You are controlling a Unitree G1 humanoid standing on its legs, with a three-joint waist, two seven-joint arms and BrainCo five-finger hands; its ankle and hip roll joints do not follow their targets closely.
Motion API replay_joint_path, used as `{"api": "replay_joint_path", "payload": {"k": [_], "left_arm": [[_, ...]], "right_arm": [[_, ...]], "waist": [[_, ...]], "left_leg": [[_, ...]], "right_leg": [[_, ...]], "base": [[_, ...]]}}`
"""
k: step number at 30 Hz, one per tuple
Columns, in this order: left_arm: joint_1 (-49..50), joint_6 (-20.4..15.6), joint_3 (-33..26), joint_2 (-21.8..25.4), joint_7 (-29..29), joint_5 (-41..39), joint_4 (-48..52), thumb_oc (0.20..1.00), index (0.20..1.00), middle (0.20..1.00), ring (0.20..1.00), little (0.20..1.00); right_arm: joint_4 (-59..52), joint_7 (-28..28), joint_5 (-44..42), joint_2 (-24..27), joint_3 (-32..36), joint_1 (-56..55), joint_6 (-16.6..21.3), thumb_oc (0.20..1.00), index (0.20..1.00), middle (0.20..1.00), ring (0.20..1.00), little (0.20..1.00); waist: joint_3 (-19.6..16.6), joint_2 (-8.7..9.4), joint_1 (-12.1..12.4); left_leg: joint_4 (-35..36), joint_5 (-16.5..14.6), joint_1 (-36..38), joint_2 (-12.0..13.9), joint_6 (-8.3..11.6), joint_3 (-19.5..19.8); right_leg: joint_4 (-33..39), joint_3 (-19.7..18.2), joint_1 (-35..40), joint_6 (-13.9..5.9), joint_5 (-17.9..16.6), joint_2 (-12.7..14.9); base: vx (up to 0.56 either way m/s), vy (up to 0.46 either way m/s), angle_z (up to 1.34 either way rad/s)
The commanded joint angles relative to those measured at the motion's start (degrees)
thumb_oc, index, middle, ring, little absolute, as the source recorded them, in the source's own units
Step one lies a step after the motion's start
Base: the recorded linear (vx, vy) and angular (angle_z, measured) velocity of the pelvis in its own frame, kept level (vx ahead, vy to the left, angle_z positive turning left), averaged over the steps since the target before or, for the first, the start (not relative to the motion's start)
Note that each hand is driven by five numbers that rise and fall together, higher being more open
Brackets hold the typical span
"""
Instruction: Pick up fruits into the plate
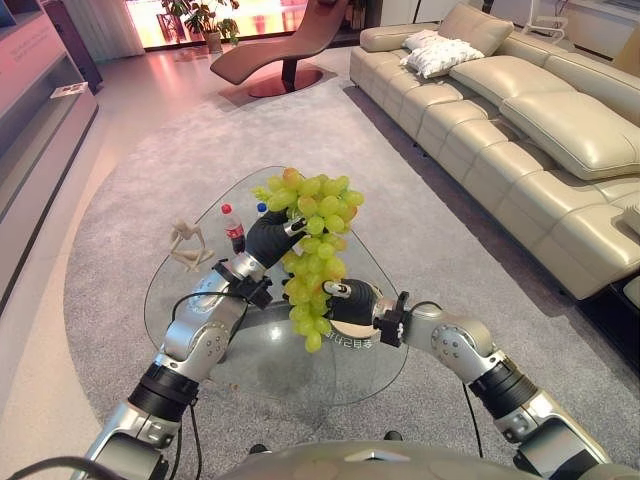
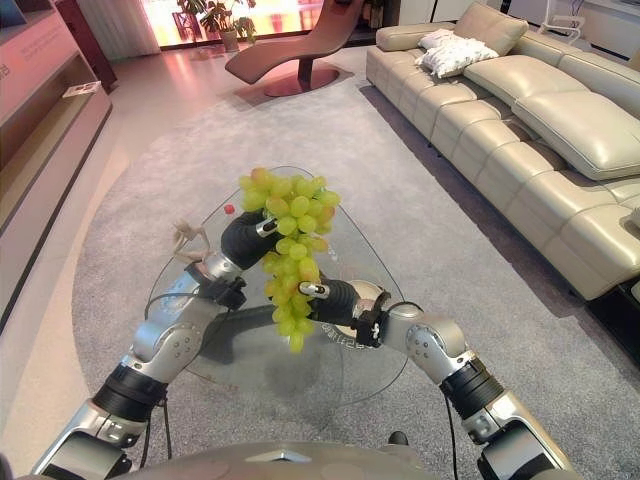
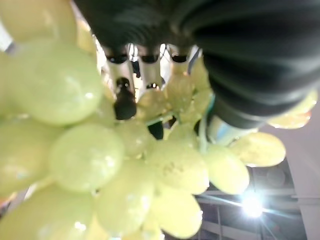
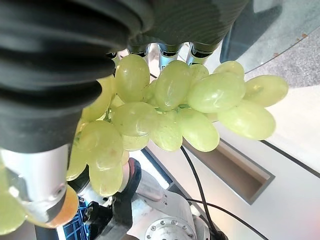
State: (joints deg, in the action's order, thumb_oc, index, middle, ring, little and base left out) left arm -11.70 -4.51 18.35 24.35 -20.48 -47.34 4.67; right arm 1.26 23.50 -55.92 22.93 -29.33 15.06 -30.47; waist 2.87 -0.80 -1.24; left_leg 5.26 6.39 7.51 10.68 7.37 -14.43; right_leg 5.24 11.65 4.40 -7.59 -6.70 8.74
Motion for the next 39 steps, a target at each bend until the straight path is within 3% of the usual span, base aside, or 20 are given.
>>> {"api": "replay_joint_path", "payload": {"k": [1, 2, 3, 28, 34, 35, 36, 39], "left_arm": [[-3.6, -2.1, 2.6, -0.6, 0.3, -0.9, -1.5, 0.200, 0.200, 0.200, 0.200, 0.200], [-3.6, -2.3, 2.8, -0.7, 0.8, -0.5, -1.6, 0.200, 0.200, 0.200, 0.200, 0.200], [-3.6, -2.3, 3.0, -1.0, 1.1, -0.3, -1.8, 0.200, 0.200, 0.200, 0.200, 0.200], [-5.3, -3.5, 3.9, -3.1, 6.3, 4.0, -3.9, 0.200, 0.200, 0.200, 0.200, 0.200], [-4.7, -1.7, 3.1, -3.2, 6.3, 1.7, -3.5, 0.200, 0.200, 0.200, 0.200, 0.200], [-4.6, -1.4, 3.0, -3.1, 6.9, 1.6, -3.6, 0.774, 0.774, 0.774, 0.774, 0.774], [-4.4, -1.3, 2.8, -3.0, 6.7, 1.5, -3.6, 1.000, 1.000, 1.000, 1.000, 1.000], [-4.1, -1.0, 2.3, -2.9, 6.1, 1.5, -3.5, 1.000, 1.000, 1.000, 1.000, 1.000]], "right_arm": [[-5.7, -0.3, -5.7, -5.2, 1.1, 2.8, 4.3, 0.815, 0.815, 0.815, 0.815, 0.815], [-5.7, -0.4, -5.8, -5.4, 1.1, 2.9, 4.5, 0.432, 0.432, 0.432, 0.432, 0.432], [-5.8, -1.0, -6.0, -5.5, 1.1, 3.0, 5.1, 0.200, 0.200, 0.200, 0.200, 0.200], [-7.7, -5.5, -7.9, -6.7, 3.6, 2.5, 7.2, 0.200, 0.200, 0.200, 0.200, 0.200], [-7.9, -5.8, -8.1, -6.7, 4.4, 1.7, 7.9, 0.200, 0.200, 0.200, 0.200, 0.200], [-7.9, -6.0, -8.3, -6.7, 4.6, 1.6, 8.0, 0.200, 0.200, 0.200, 0.200, 0.200], [-8.0, -6.2, -8.5, -6.8, 4.8, 1.5, 8.1, 0.200, 0.200, 0.200, 0.200, 0.200], [-8.1, -6.3, -8.7, -6.7, 5.4, 1.2, 8.2, 0.200, 0.200, 0.200, 0.200, 0.200]], "waist": [[0.6, 2.26, 0.7], [0.6, 2.30, 0.7], [0.6, 2.32, 0.7], [1.0, 2.35, -0.8], [1.1, 2.13, -0.7], [1.1, 2.09, -0.7], [1.1, 2.05, -0.6], [1.0, 2.00, -0.6]], "left_leg": [[-2.7, -4.7, 0.0, -0.3, -1.57, 0.1], [-2.7, -4.7, 0.0, -0.3, -1.60, 0.1], [-2.6, -4.7, 0.0, -0.3, -1.59, 0.1], [-2.9, -4.8, -0.1, 0.0, -1.70, 0.7], [-2.7, -4.8, 0.1, 0.0, -1.67, 0.9], [-2.7, -4.8, 0.1, 0.0, -1.66, 1.0], [-2.7, -4.8, 0.0, 0.0, -1.66, 1.1], [-2.6, -4.7, 0.0, -0.1, -1.71, 1.1]], "right_leg": [[-3.9, 3.1, 2.9, -0.05, 4.8, 2.2], [-3.9, 3.0, 2.9, -0.06, 4.8, 2.2], [-3.9, 3.1, 2.9, -0.09, 4.8, 2.2], [-3.8, 1.1, 2.6, 0.37, 5.2, 1.0], [-3.9, 1.4, 2.8, 0.38, 5.4, 1.2], [-3.9, 1.5, 2.9, 0.38, 5.3, 1.2], [-3.9, 1.6, 2.9, 0.36, 5.4, 1.3], [-4.0, 1.8, 3.0, 0.41, 5.4, 1.3]], "base": [[0.00, 0.000, 0.00], [0.00, 0.000, 0.00], [0.00, 0.000, 0.00], [0.00, 0.000, 0.00], [0.00, 0.000, 0.00], [0.00, 0.000, 0.00], [0.00, 0.000, 0.00], [0.00, 0.000, 0.00]]}}
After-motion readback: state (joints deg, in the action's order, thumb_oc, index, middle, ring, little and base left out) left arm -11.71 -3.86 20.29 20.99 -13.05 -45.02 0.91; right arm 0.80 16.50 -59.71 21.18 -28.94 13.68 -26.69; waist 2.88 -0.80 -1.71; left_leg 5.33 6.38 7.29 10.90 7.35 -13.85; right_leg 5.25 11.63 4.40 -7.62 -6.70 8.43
